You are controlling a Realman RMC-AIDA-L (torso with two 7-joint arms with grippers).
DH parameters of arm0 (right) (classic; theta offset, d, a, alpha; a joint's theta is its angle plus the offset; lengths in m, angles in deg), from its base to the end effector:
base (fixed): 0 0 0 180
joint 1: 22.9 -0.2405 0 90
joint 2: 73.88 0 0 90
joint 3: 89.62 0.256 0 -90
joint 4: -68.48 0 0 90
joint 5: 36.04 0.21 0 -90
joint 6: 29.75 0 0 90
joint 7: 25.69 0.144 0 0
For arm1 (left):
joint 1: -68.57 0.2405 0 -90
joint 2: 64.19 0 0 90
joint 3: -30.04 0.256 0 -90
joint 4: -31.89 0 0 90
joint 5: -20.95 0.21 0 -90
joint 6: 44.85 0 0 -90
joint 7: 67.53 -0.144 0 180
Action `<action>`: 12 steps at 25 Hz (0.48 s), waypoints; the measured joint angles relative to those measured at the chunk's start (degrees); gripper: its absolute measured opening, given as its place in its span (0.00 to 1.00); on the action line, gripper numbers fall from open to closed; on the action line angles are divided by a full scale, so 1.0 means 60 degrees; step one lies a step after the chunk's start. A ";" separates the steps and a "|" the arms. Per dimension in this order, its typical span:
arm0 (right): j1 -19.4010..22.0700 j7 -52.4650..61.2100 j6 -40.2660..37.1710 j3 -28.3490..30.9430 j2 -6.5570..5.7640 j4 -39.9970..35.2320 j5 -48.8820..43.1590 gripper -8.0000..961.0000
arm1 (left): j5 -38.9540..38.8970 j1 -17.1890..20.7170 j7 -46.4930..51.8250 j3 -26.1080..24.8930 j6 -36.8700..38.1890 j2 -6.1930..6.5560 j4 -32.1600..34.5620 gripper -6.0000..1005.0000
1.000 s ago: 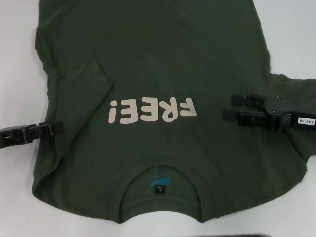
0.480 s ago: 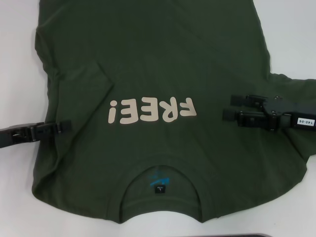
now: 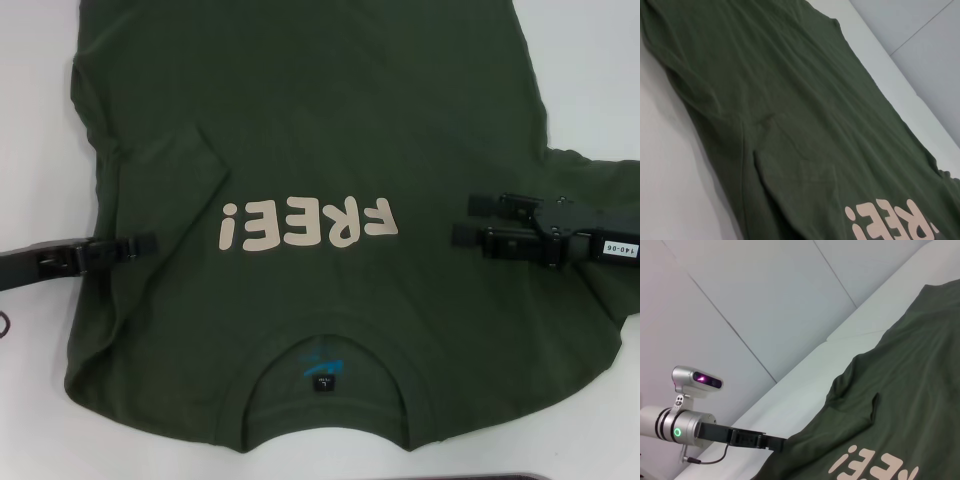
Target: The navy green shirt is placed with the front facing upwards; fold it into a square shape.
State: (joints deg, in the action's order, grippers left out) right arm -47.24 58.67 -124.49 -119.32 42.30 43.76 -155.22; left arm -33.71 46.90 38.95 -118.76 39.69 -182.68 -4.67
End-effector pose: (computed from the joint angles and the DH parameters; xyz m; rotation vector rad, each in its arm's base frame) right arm 0.3134 0.2717 -0.0054 -2.6026 1.1557 0.8782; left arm -0.3449 0.2818 0.0060 -2.3250 -1.5456 -0.5908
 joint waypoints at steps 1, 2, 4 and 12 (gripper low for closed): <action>0.0000 0.0001 0.0000 0.0000 0.0000 -0.0002 -0.0001 0.92 | 0.0000 -0.0020 -0.0001 0.0015 -0.0030 -0.0007 0.0001 0.47; 0.0000 0.0003 0.0001 0.0000 0.0000 -0.0005 0.0000 0.92 | 0.0000 -0.0035 -0.0002 0.0014 -0.0040 -0.0012 0.0002 0.47; -0.0001 0.0017 0.0000 0.0000 0.0000 -0.0013 0.0000 0.91 | 0.0000 -0.0084 -0.0004 0.0015 -0.0055 -0.0020 0.0019 0.46; -0.0001 0.0019 0.0001 0.0000 0.0000 -0.0026 0.0000 0.91 | -0.0001 -0.0128 0.0050 0.0015 -0.0163 -0.0025 0.0044 0.44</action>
State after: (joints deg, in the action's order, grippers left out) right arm -47.24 58.79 -124.49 -119.32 42.30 43.60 -155.22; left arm -33.72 46.13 39.25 -118.67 38.72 -182.83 -4.40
